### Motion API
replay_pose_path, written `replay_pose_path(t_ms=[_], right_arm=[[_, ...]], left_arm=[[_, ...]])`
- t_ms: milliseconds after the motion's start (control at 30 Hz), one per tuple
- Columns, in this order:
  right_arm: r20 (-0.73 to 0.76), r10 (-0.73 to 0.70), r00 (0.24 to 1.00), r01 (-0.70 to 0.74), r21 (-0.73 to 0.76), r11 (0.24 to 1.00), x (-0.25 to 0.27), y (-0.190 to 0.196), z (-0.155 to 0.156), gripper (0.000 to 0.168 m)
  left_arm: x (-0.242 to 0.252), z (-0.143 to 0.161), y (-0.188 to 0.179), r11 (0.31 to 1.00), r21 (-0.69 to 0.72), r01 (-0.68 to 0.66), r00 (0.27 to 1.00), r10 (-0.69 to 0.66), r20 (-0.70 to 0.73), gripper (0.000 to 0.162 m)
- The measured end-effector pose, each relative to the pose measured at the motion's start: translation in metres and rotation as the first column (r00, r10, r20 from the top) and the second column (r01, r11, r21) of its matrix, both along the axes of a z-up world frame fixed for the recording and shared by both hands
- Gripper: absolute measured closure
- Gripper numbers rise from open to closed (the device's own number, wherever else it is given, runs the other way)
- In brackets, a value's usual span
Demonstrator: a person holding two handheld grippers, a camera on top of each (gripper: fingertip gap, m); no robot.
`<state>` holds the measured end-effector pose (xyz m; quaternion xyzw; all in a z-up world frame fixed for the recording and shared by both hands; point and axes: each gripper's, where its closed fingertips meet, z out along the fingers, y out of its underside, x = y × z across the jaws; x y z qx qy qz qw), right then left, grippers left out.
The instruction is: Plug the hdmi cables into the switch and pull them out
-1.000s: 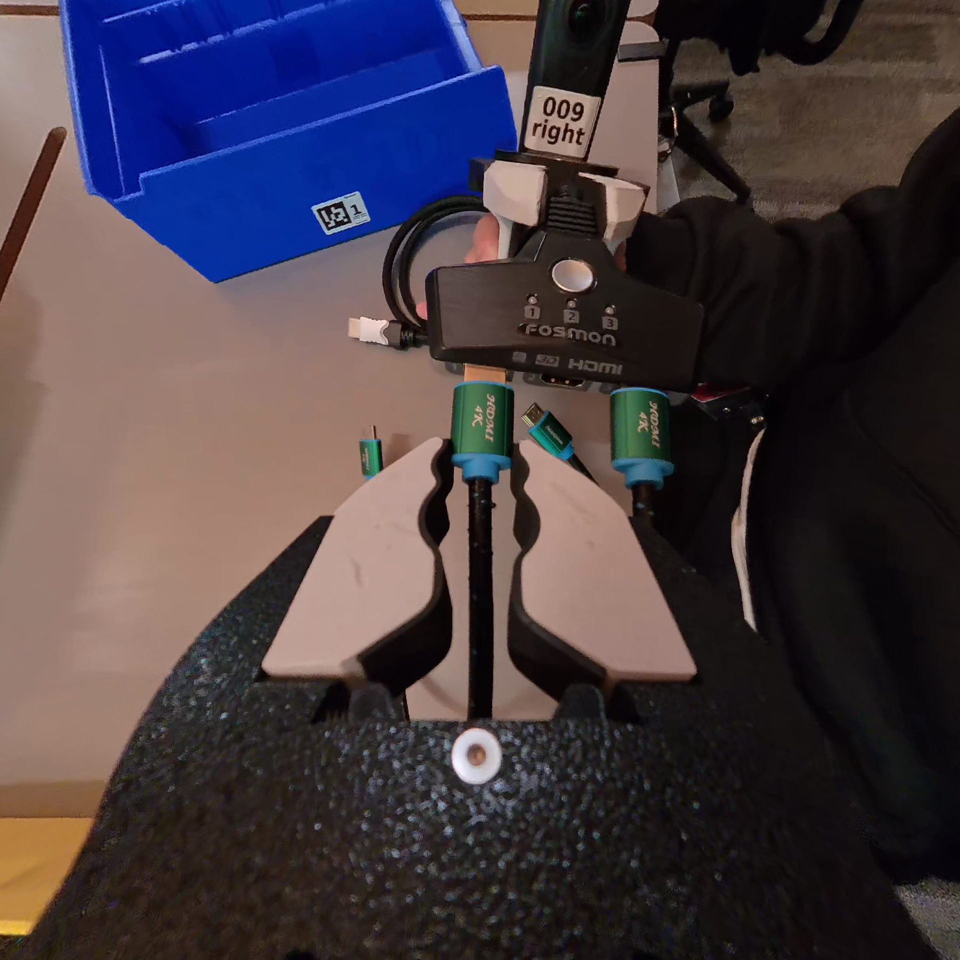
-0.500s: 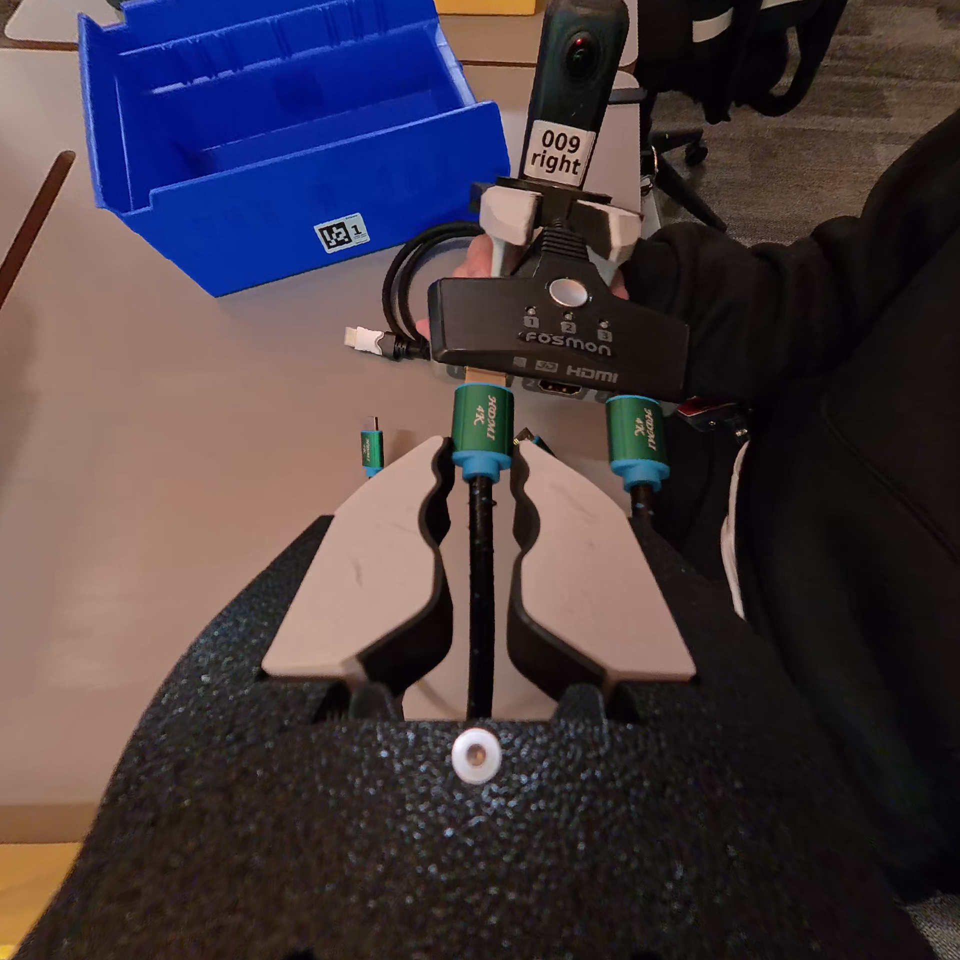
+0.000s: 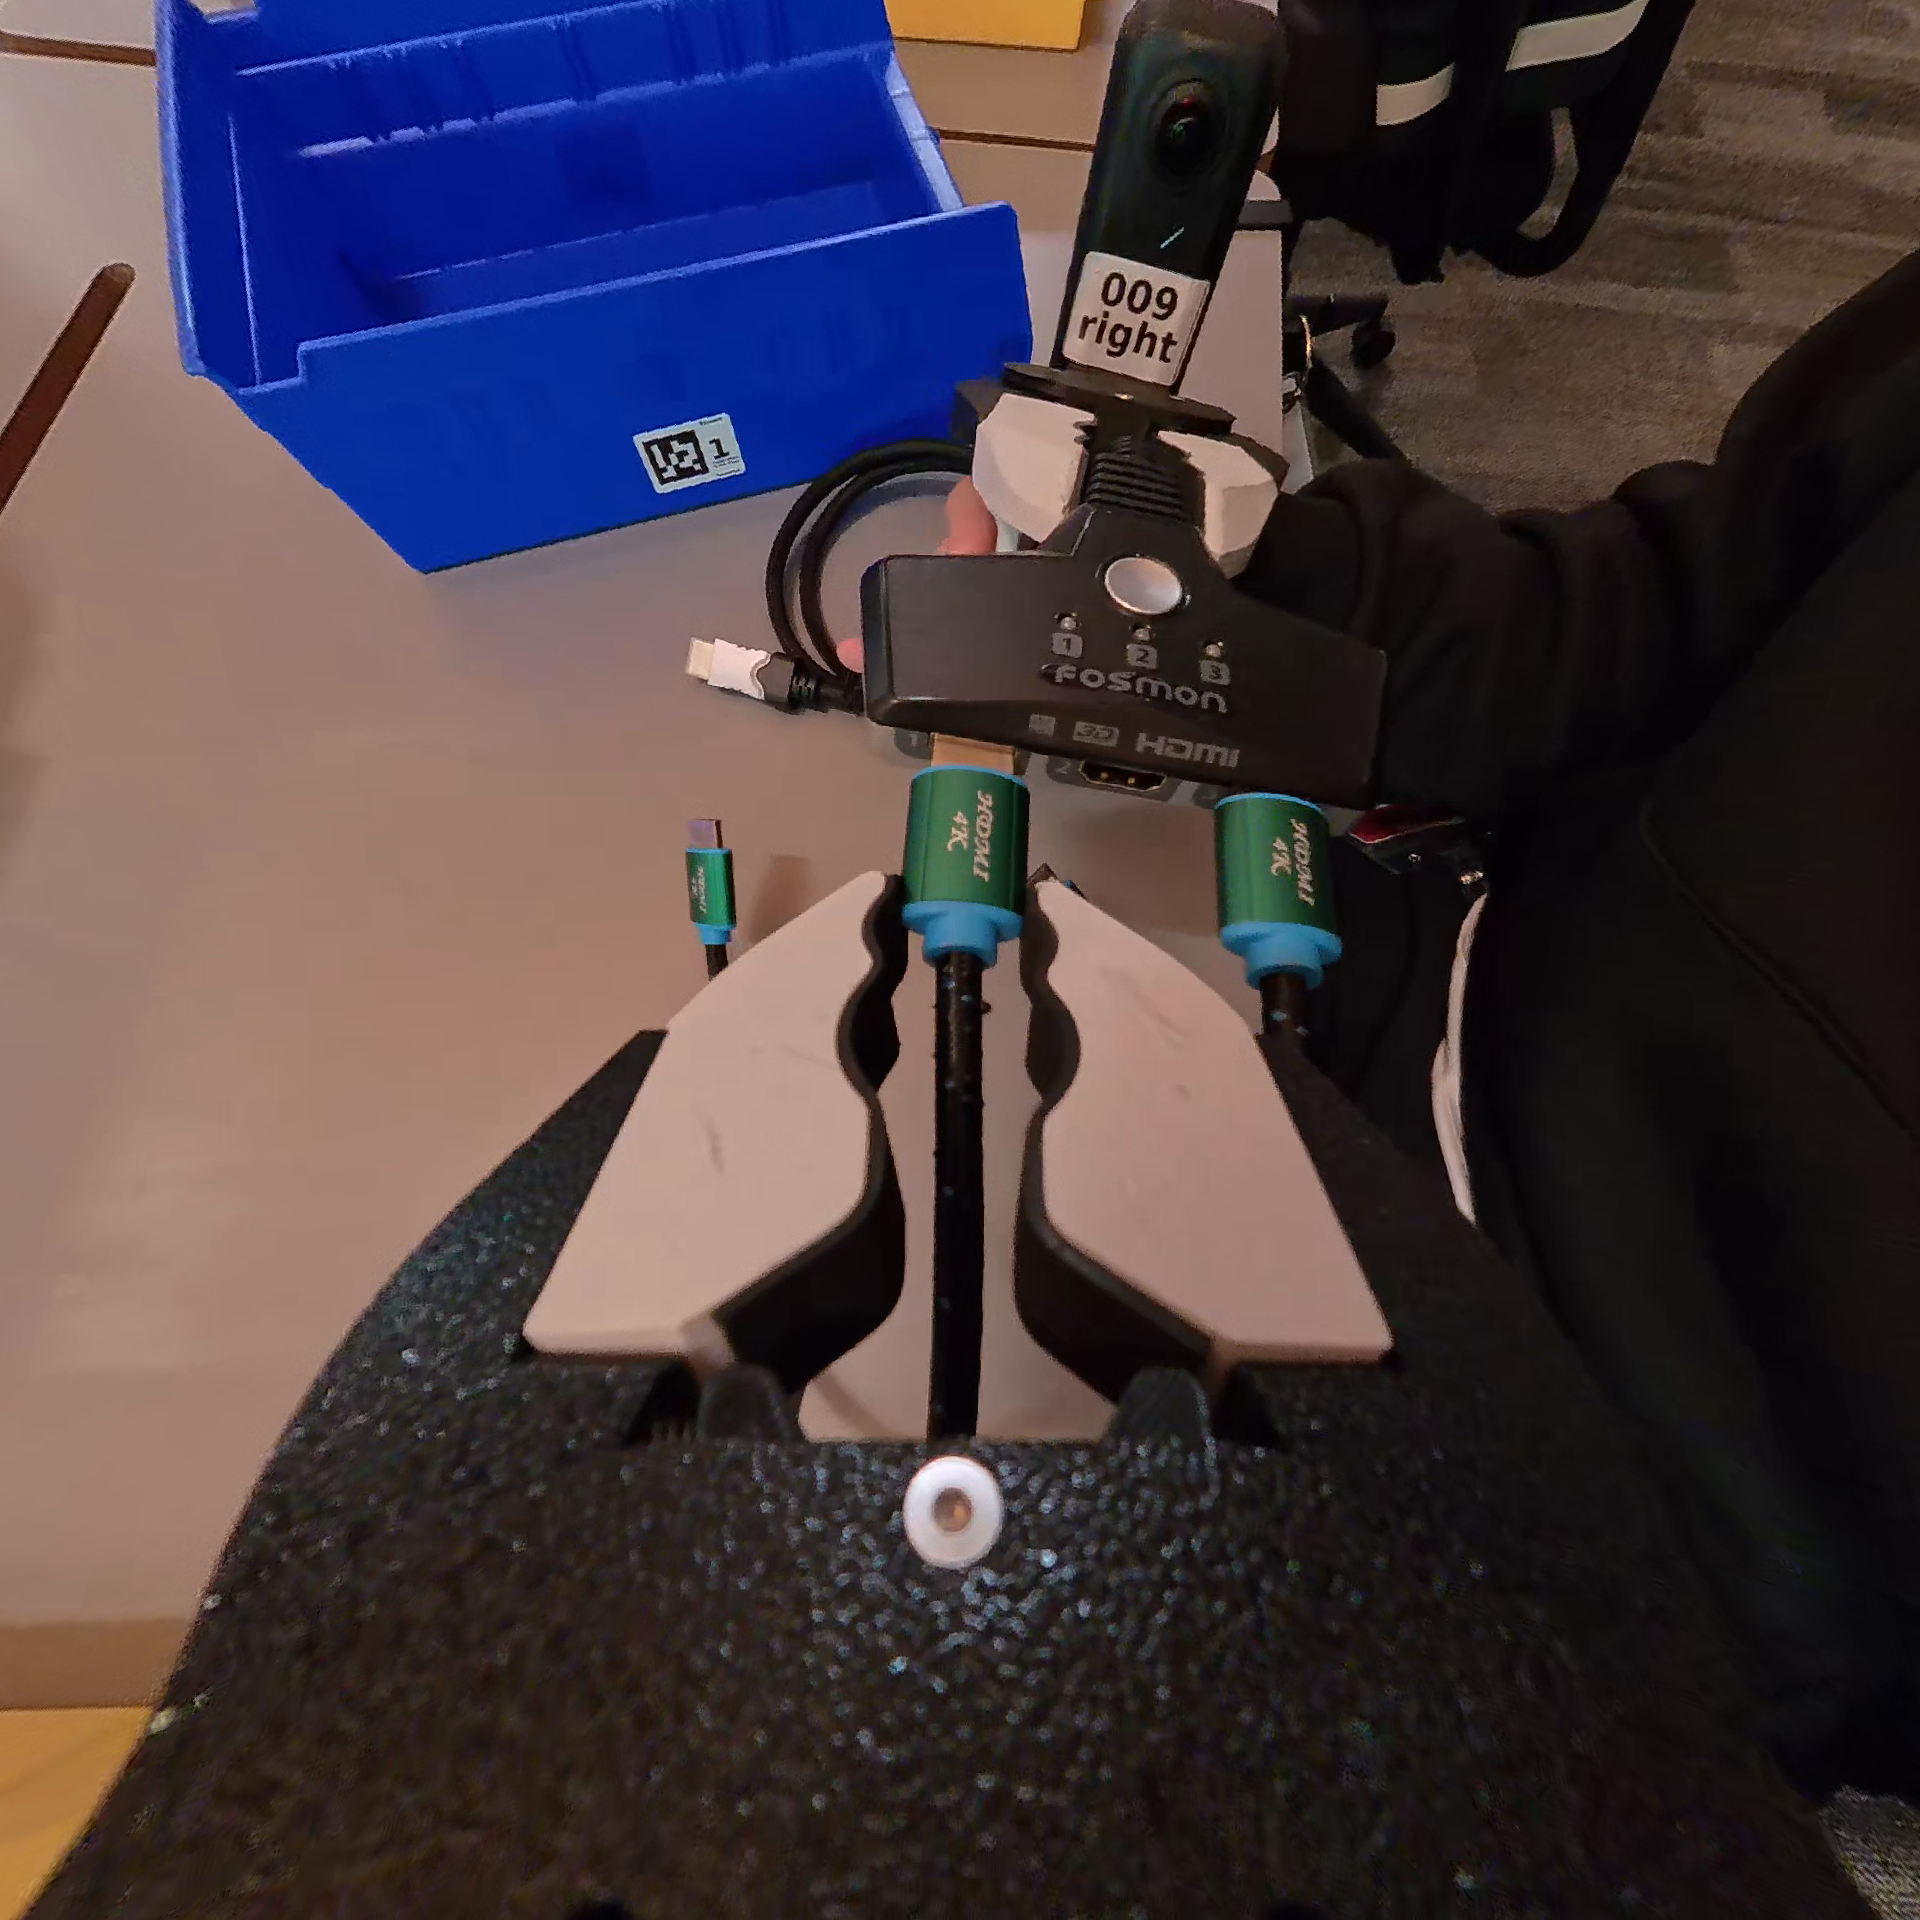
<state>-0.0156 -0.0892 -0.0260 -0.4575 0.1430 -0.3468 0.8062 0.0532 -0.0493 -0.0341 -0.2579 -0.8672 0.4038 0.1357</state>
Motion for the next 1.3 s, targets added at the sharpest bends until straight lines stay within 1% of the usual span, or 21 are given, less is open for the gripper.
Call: replay_pose_path(t_ms=[100, 200, 233, 333, 433, 533, 633, 800, 900, 1100, 1300], right_arm=[[-0.020, 0.013, 1.000, -0.013, -0.014, 1.000, 0.0000, 0.0007, -0.0010, 0.143], [-0.035, 0.057, 0.998, -0.056, 0.027, 0.998, -0.0015, -0.0015, 0.0005, 0.146], [-0.031, 0.054, 0.998, -0.054, 0.031, 0.998, -0.0017, -0.0019, 0.0006, 0.146], [-0.027, 0.018, 0.999, -0.019, -0.029, 0.999, -0.0013, 0.0004, -0.0017, 0.146], [-0.011, 0.000, 1.000, 0.000, -0.052, 0.999, -0.0016, 0.0016, -0.0013, 0.145], [0.005, 0.009, 1.000, -0.009, -0.047, 0.999, -0.0036, 0.0030, 0.0001, 0.145], [0.011, 0.029, 1.000, -0.029, -0.049, 0.998, -0.0046, 0.0059, -0.0005, 0.145], [0.007, 0.035, 0.999, -0.034, -0.058, 0.998, -0.0042, 0.0079, -0.0030, 0.145], [0.016, 0.034, 0.999, -0.033, -0.033, 0.999, -0.0051, 0.0050, 0.0000, 0.145], [0.009, 0.015, 1.000, -0.015, -0.031, 0.999, -0.0012, 0.0053, -0.0002, 0.146], [0.005, 0.014, 1.000, -0.014, -0.025, 1.000, -0.0022, 0.0032, 0.0001, 0.146]], left_arm=[[0.0000, -0.0010, 0.0001, 1.000, 0.001, -0.001, 1.000, 0.001, -0.016, 0.141], [-0.0021, 0.0001, -0.0003, 1.000, 0.004, 0.004, 1.000, -0.004, -0.028, 0.141], [-0.0023, 0.0003, -0.0007, 1.000, 0.003, 0.004, 1.000, -0.004, -0.023, 0.141], [-0.0013, -0.0008, 0.0000, 1.000, 0.009, 0.011, 1.000, -0.011, -0.002, 0.141], [-0.0012, -0.0006, 0.0002, 1.000, -0.005, 0.018, 1.000, -0.018, 0.017, 0.141], [-0.0023, 0.0018, 0.0013, 1.000, -0.013, 0.028, 0.998, -0.027, 0.064, 0.141], [-0.0019, 0.0041, 0.0038, 0.998, -0.017, 0.066, 0.984, -0.062, 0.170, 0.141], [-0.0006, 0.0041, 0.0054, 0.997, 0.008, 0.073, 0.972, -0.073, 0.224, 0.141], [-0.0016, 0.0056, 0.0026, 0.999, -0.017, 0.045, 0.981, -0.041, 0.189, 0.141], [0.0008, 0.0035, 0.0035, 1.000, -0.028, 0.002, 0.992, 0.001, 0.126, 0.141], [0.0002, 0.0011, 0.0014, 1.000, -0.024, 0.004, 0.996, -0.001, 0.094, 0.141]])
